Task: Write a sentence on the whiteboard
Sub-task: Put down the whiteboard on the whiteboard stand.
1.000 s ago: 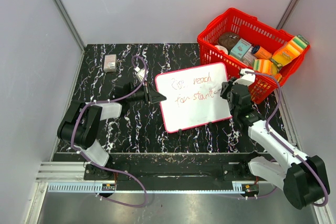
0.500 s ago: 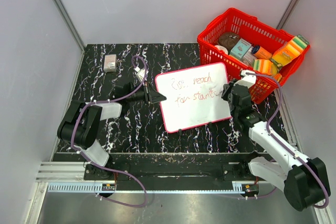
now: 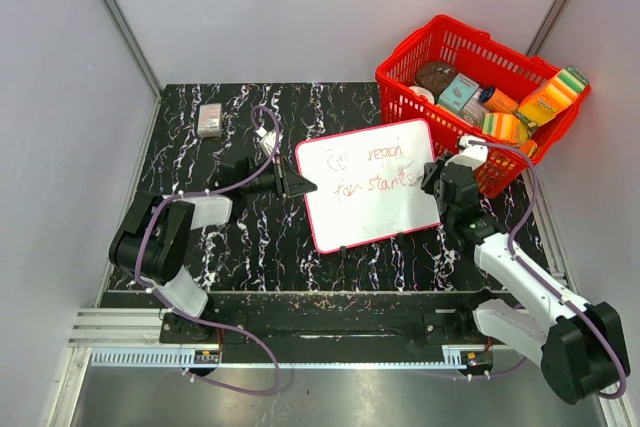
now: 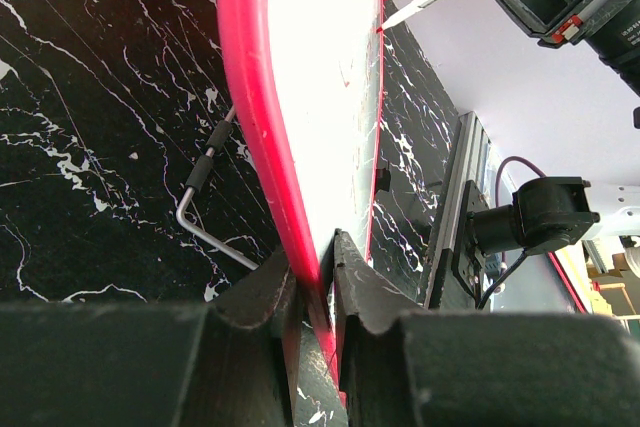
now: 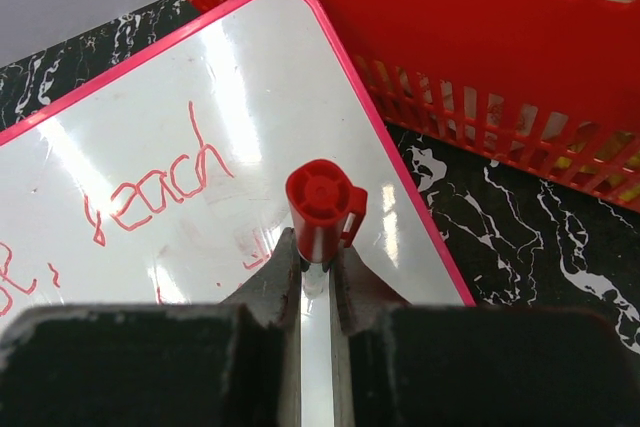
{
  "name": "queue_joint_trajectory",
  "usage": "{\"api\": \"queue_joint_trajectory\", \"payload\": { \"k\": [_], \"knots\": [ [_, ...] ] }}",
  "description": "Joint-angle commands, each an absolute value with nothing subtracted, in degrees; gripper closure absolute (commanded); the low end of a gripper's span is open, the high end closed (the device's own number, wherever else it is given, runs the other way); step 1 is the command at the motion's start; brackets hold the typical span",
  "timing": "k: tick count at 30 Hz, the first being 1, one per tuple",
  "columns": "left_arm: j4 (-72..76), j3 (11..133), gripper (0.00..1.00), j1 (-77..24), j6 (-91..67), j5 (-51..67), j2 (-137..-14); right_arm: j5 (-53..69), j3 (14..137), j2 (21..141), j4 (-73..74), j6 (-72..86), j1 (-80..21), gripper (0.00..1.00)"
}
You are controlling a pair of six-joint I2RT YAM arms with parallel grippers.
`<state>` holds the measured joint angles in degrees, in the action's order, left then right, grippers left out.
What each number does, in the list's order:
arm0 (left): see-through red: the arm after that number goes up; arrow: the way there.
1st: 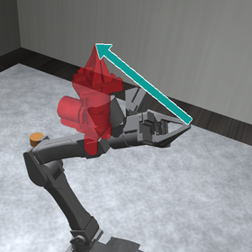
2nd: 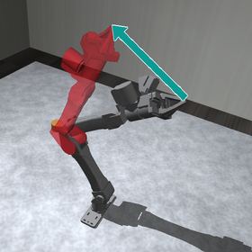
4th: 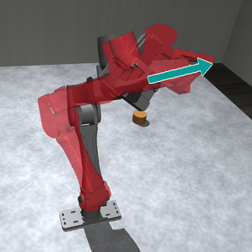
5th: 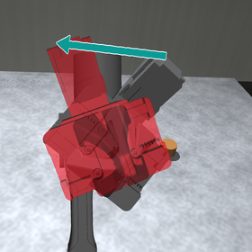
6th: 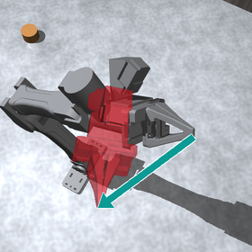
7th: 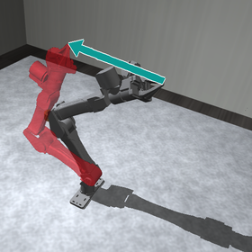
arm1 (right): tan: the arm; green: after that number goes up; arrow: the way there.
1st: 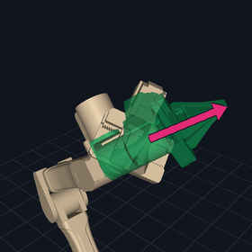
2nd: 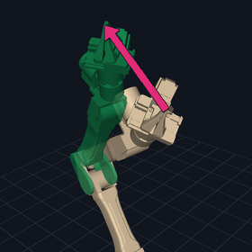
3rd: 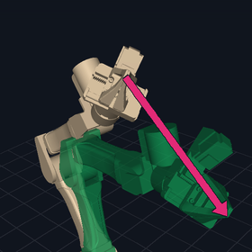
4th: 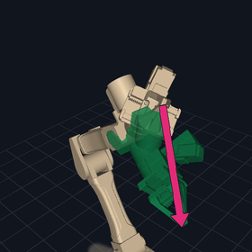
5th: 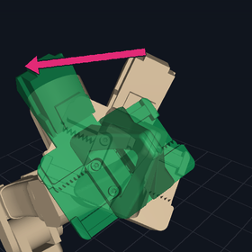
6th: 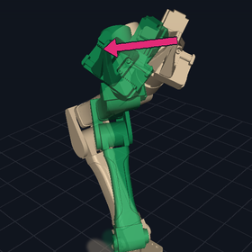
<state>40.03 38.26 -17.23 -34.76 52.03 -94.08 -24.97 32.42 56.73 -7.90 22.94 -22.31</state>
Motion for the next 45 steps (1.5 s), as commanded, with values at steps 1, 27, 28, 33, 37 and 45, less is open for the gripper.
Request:
{"api": "queue_joint_trajectory", "payload": {
  "k": [1, 27, 28, 33, 37, 45],
  "knots": [
    [41.05, 39.38, 1.00, -18.19, -29.97, 50.80, -92.64, -21.71, 31.82, 57.13, -9.66, 25.40, -21.97, 1.00],
    [38.76, 39.38, 1.00, -18.19, -28.39, 49.22, -91.94, -20.48, 34.19, 39.02, 2.37, 26.46, -21.97, 1.00],
    [38.41, 39.46, 1.00, -18.19, -28.21, 49.22, -91.76, -20.22, 34.19, 39.20, 2.37, 26.54, -21.97, 1.00],
    [35.60, 39.46, 0.97, -18.19, -26.20, 47.64, -90.79, -17.41, 33.93, 39.90, 2.55, 27.68, -21.97, 1.00],
    [33.05, 39.81, 0.93, -18.19, -24.52, 46.06, -90.00, -15.47, 33.40, 39.90, 3.34, 28.21, -21.97, 1.00],
    [30.24, 39.73, 0.67, -18.19, -22.59, 43.33, -88.95, -11.52, 32.87, 38.94, 6.24, 30.32, -22.06, 1.00]
  ]
}}
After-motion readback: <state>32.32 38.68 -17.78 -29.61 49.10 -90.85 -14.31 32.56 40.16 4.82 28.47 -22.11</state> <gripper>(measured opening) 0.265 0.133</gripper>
